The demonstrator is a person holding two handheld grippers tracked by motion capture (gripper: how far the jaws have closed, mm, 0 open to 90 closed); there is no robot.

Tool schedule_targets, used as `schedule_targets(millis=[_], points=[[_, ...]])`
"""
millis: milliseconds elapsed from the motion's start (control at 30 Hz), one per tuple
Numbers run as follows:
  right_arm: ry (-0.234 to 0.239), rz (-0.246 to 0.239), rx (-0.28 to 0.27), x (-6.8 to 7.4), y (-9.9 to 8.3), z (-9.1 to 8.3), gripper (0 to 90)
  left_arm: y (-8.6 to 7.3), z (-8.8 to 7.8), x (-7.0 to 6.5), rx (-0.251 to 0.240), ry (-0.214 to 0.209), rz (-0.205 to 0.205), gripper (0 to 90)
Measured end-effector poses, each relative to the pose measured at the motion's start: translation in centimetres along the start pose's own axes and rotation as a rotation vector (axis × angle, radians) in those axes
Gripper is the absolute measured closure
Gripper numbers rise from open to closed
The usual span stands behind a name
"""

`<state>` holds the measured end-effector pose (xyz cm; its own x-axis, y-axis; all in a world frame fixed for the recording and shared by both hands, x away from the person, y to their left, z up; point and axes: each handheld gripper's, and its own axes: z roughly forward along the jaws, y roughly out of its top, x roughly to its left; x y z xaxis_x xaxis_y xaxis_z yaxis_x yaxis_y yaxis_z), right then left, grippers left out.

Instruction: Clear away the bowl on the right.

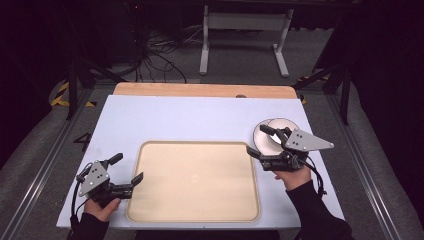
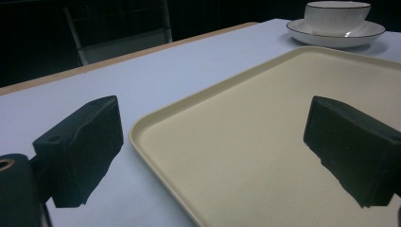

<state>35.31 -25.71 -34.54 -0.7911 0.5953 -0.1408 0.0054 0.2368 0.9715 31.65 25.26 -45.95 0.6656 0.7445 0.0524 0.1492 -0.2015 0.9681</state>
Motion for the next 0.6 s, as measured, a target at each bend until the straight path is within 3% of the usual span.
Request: schedule_targets(millis=[333,600], points=[[-0.066,0.036,0.014,-3.1,0.7,-1.1,21.1,0.0,0.0,0.0,-0.001,0.001,0.001,6.2],[-0.109,0.037,0.019,-5.1,1.1,-2.2,20.7,0.0,0.0,0.0,-0.001,0.001,0.001,6.2]])
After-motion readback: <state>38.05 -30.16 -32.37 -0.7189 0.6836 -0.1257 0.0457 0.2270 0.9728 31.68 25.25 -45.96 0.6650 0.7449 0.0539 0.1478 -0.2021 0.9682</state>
